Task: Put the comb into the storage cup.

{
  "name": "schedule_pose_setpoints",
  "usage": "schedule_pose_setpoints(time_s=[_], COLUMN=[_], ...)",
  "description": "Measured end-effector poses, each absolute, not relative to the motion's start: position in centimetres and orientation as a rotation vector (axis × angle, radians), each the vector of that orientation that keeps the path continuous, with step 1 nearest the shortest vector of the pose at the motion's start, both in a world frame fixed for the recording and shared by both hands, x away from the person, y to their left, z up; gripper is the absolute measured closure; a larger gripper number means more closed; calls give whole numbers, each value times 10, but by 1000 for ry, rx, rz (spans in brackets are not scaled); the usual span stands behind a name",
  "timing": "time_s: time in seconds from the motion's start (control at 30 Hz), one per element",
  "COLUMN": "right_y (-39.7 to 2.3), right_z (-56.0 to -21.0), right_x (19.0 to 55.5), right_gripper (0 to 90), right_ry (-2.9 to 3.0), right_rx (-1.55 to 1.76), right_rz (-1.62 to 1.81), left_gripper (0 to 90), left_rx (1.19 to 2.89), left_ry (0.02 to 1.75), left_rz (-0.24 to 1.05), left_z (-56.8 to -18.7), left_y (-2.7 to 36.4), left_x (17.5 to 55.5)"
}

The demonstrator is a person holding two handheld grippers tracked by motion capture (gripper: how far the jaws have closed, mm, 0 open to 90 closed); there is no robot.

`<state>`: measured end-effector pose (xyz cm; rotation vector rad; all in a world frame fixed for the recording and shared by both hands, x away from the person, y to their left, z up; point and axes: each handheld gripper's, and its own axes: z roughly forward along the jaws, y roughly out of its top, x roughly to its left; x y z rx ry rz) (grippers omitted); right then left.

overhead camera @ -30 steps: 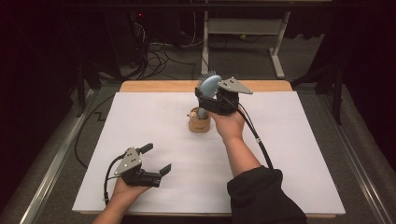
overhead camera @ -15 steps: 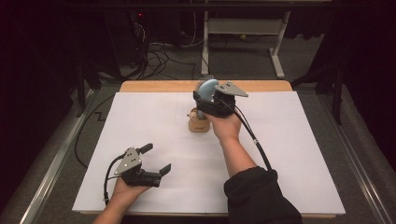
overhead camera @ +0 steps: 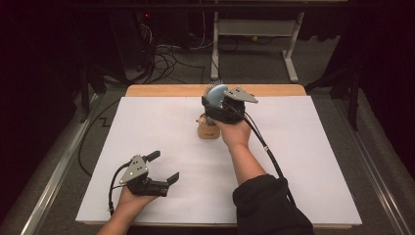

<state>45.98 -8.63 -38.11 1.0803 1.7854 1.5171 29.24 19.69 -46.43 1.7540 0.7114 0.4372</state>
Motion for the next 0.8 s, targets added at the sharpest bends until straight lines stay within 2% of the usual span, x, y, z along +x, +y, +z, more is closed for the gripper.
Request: schedule_pose_setpoints(time_s=[0.8], right_y=[-89], right_z=[-379], right_x=[459], right_gripper=[199], right_ry=[1799], right_rx=[1102], right_rz=[1504], left_gripper=[1], left_rx=[1767], left_ry=[707], left_rz=[443], left_z=[-465], left_y=[195], left_x=[292])
